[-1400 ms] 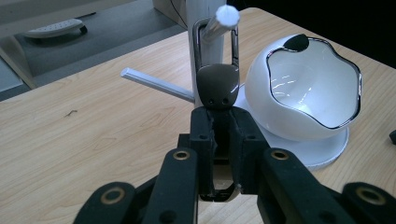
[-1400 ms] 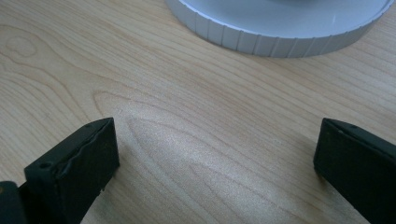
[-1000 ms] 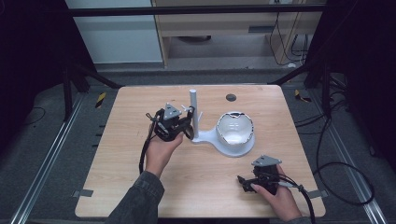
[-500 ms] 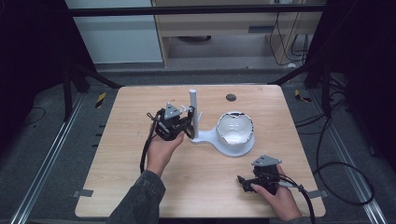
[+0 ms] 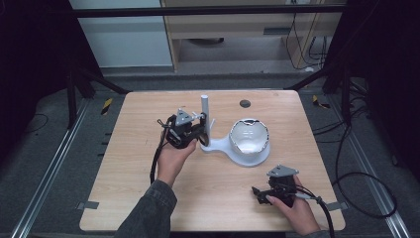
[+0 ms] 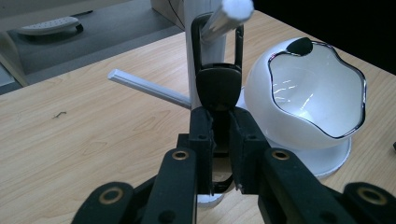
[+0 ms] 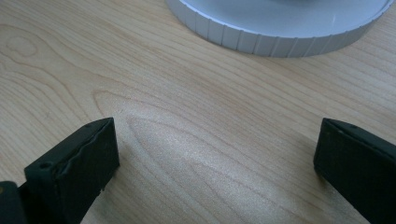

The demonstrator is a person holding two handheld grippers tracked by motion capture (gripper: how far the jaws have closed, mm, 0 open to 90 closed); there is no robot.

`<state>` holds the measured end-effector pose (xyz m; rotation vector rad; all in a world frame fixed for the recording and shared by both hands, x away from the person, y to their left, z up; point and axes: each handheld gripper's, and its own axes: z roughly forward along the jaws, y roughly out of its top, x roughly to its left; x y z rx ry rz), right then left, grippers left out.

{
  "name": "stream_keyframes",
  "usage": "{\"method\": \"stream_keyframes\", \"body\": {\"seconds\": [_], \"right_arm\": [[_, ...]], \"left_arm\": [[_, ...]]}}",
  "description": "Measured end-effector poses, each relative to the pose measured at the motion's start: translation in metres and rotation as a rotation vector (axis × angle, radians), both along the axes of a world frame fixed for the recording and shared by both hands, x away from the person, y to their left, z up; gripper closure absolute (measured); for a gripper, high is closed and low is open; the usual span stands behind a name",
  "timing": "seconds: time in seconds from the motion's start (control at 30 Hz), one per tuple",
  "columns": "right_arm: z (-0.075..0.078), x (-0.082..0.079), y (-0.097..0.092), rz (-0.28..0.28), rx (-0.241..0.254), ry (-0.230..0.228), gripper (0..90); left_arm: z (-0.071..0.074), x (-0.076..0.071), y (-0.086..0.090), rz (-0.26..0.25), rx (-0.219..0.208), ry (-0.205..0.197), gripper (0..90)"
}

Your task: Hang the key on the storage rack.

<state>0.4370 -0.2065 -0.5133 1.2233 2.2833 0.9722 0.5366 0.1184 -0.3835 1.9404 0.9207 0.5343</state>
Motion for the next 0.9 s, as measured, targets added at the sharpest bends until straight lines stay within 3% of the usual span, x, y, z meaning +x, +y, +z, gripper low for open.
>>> {"method": "stream_keyframes", "body": {"seconds": [0.23,0.6,0.9], "right_arm": [[0.0,0.0,0.0,0.0,0.0,0.0,0.5],[0.0,0.0,0.0,0.001,-0.001,-0.002,0.5],[0.0,0.0,0.0,0.0,0.0,0.0,0.4]], "left_arm": [[0.0,0.001,0.0,0.004,0.006,-0.002,78.8],[0.0,-0.007,0.004,0.018,0.03,-0.026,64.6],[0.001,-0.02,0.009,-0.007,0.041,-0.028,56.5]]}}
